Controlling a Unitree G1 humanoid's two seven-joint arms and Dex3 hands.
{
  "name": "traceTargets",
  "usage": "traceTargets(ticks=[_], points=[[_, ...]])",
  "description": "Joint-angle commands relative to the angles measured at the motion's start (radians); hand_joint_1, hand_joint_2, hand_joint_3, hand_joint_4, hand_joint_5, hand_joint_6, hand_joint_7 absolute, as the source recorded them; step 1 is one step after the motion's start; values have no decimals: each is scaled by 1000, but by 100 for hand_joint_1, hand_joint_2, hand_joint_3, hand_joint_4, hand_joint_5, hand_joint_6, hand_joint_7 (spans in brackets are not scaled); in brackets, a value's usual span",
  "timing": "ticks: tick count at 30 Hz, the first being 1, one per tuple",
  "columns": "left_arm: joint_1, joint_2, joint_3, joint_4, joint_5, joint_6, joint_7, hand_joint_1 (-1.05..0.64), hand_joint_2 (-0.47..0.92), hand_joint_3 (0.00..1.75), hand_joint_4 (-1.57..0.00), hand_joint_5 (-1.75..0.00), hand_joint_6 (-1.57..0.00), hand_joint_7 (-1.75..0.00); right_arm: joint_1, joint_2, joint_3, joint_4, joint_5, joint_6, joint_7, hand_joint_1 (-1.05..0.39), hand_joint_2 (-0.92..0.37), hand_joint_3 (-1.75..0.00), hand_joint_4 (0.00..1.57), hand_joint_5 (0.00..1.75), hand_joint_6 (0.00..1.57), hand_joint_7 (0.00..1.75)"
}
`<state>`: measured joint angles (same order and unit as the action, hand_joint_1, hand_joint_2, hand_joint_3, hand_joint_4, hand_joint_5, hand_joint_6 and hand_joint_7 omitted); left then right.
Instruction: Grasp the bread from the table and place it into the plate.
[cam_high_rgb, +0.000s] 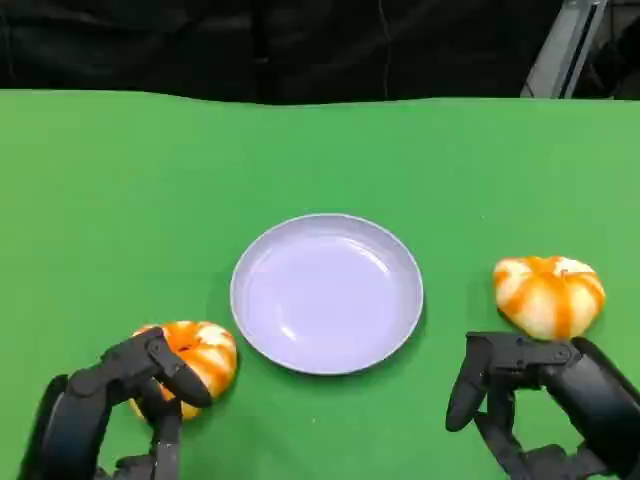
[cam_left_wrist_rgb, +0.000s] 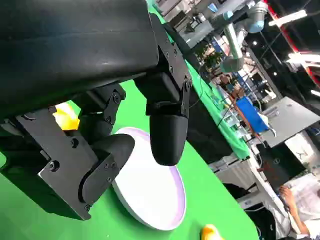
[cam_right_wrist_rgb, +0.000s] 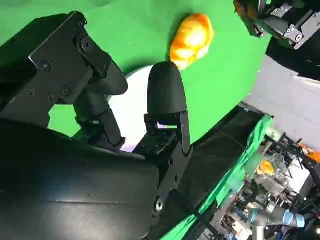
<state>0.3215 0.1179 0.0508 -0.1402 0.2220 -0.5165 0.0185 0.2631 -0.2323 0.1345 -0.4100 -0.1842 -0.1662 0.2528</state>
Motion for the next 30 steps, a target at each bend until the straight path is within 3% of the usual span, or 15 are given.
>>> traceTargets(ticks=[1, 21, 26, 30], points=[[-1, 9, 8, -6, -10, -2, 5, 6, 26, 153, -84, -171, -81, -138, -2, -9, -2, -7, 8, -2, 1, 12, -31, -138, 87, 165, 80, 131], [-5, 10, 15, 5, 4, -17, 17, 5, 26, 152, -83, -168, -81, -135, -2, -6, 0, -5, 8, -6, -2, 12, -31, -138, 87, 166, 80, 132], [4, -5, 13, -9, -26, 11, 7, 3, 39, 131, -78, -148, -81, -112, -3, -7, 1, 1, 2, -13, -6, 12, -31, -138, 87, 165, 80, 132], [7, -6, 11, -18, -31, 19, 4, 0, 53, 96, -71, -105, -78, -64, -4, -5, 0, -5, 10, -2, -2, 12, -31, -139, 88, 165, 80, 132]])
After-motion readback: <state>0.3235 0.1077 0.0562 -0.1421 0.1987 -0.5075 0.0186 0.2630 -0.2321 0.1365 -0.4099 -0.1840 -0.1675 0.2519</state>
